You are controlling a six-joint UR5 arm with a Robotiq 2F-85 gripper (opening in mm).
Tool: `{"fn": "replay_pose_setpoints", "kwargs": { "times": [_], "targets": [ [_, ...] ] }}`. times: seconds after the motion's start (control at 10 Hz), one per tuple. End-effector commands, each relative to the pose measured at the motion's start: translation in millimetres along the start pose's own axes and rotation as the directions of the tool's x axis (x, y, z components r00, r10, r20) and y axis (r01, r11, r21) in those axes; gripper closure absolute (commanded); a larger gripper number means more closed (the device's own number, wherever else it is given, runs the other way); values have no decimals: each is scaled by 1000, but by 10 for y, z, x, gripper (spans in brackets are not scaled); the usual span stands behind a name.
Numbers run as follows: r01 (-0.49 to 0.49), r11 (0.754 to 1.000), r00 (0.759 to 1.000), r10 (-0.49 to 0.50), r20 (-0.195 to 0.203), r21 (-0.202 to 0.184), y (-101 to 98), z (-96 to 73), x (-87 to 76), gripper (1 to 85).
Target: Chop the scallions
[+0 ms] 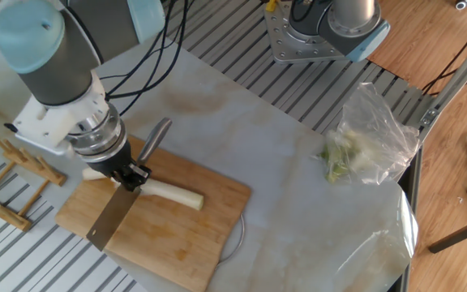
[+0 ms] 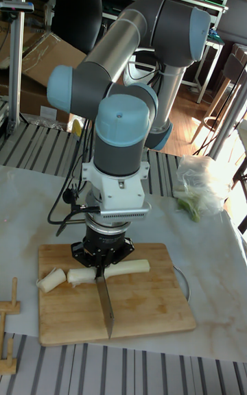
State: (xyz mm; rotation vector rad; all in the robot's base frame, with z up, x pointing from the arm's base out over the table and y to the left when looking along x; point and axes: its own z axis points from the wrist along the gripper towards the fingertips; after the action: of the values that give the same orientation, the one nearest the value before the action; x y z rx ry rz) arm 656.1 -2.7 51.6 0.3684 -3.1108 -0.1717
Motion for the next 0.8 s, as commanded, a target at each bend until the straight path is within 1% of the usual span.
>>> {"fn": "replay_pose_setpoints", "kwargs": {
  "times": [0.0,0.1,0.3,0.5,0.6,0.7],
  "targets": [
    [-44,999,999,45,-11,25,-59,-57,-8,843],
    [-58,998,998,59,-21,37,-48,-84,-17,843],
    [-83,996,996,84,-20,39,3,-114,-60,843],
    [-177,983,984,176,26,48,7,-105,-174,843],
    [-228,972,973,224,58,58,21,-58,-231,843],
    [-267,962,961,262,89,58,94,10,-289,843]
  ]
}}
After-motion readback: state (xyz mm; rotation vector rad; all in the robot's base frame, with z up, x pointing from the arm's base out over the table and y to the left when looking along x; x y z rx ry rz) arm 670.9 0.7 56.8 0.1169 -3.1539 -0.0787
